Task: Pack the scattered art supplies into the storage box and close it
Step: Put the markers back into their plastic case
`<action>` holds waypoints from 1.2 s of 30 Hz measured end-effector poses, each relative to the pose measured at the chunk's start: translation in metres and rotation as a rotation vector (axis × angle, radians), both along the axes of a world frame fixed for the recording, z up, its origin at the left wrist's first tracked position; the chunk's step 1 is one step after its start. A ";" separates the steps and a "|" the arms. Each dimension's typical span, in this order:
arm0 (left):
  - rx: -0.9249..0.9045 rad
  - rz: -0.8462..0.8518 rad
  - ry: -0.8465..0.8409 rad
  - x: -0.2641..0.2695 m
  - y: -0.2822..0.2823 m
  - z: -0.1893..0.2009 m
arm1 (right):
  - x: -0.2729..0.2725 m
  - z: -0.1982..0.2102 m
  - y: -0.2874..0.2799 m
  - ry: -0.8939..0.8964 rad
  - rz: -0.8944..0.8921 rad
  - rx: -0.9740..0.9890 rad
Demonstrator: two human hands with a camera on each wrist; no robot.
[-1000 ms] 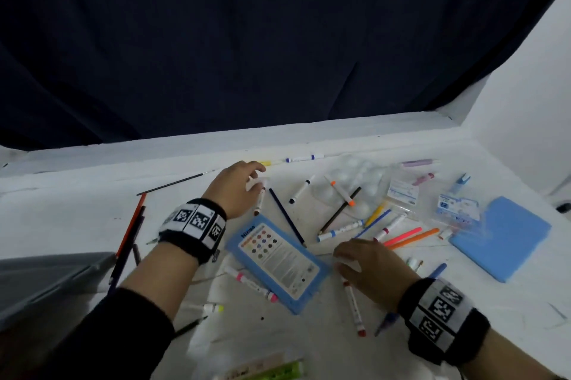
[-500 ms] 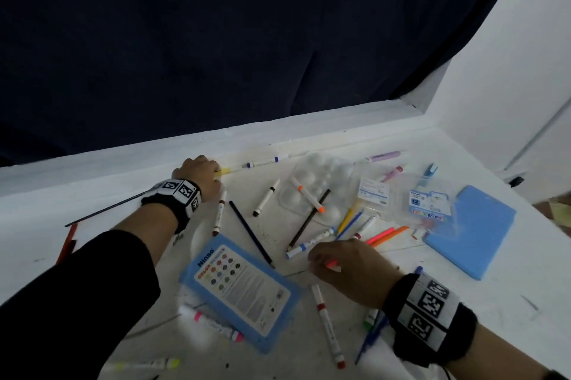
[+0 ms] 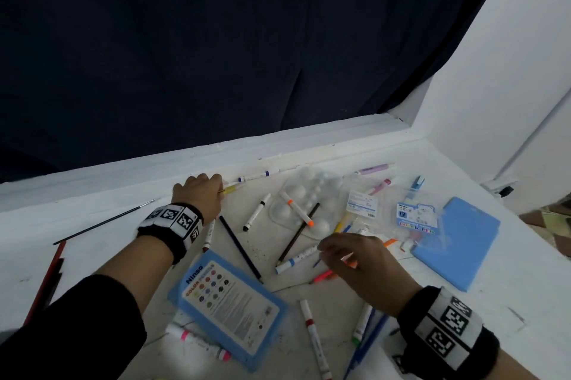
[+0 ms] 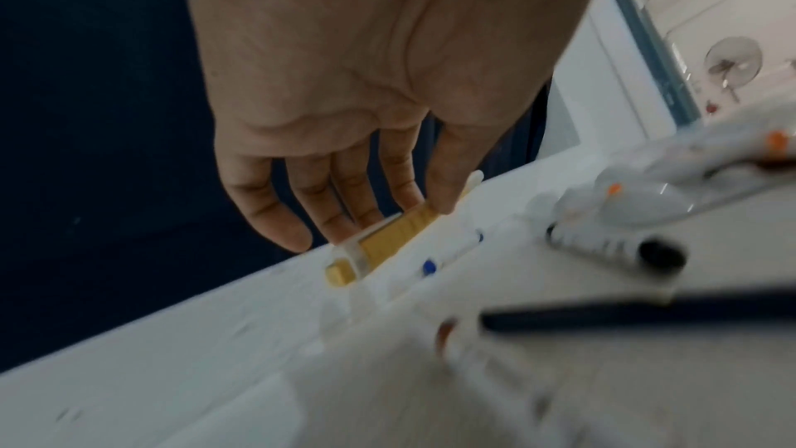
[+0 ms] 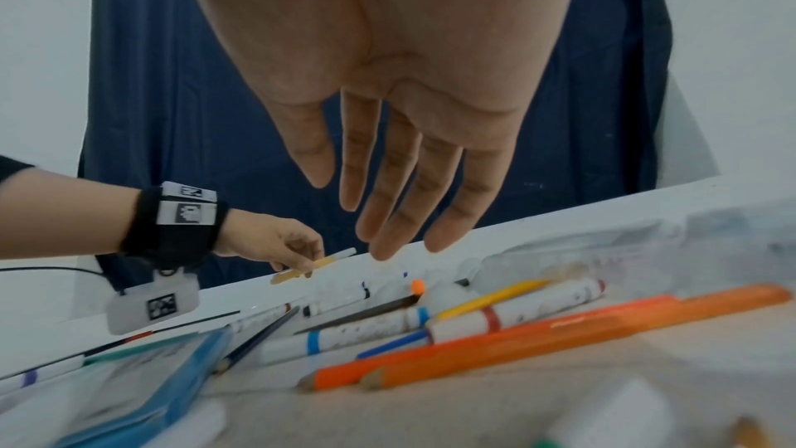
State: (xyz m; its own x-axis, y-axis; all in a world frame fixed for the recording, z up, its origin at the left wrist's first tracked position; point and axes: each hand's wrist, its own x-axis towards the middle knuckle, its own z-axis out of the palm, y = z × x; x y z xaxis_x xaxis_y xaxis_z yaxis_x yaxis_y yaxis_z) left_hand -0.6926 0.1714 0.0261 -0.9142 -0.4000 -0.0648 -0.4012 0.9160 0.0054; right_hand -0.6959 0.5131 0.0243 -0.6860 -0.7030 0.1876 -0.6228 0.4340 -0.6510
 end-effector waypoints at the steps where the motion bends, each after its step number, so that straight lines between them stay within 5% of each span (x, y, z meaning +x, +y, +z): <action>1: 0.029 -0.013 0.035 0.003 0.009 0.007 | -0.004 0.004 0.006 0.017 -0.021 -0.019; 8: 0.646 -0.171 0.399 0.045 0.107 0.072 | -0.060 0.030 0.053 0.158 -0.089 0.007; 14: 0.975 -0.174 0.496 0.083 0.176 0.095 | -0.151 0.044 0.072 0.203 -0.136 0.253; 22: 0.956 0.012 0.630 0.116 0.235 0.093 | -0.240 0.021 0.048 0.275 0.027 0.676; 36: 0.940 0.332 0.810 0.092 0.262 0.089 | -0.290 0.002 0.011 0.487 0.219 0.937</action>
State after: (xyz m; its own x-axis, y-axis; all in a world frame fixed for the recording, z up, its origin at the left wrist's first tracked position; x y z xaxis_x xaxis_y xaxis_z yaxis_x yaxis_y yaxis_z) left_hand -0.6008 0.4332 0.1151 -0.6904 -0.7190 0.0799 -0.1873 0.2843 0.9403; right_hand -0.9859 0.5243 0.0265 -0.5251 -0.8071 -0.2700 -0.8496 0.4788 0.2211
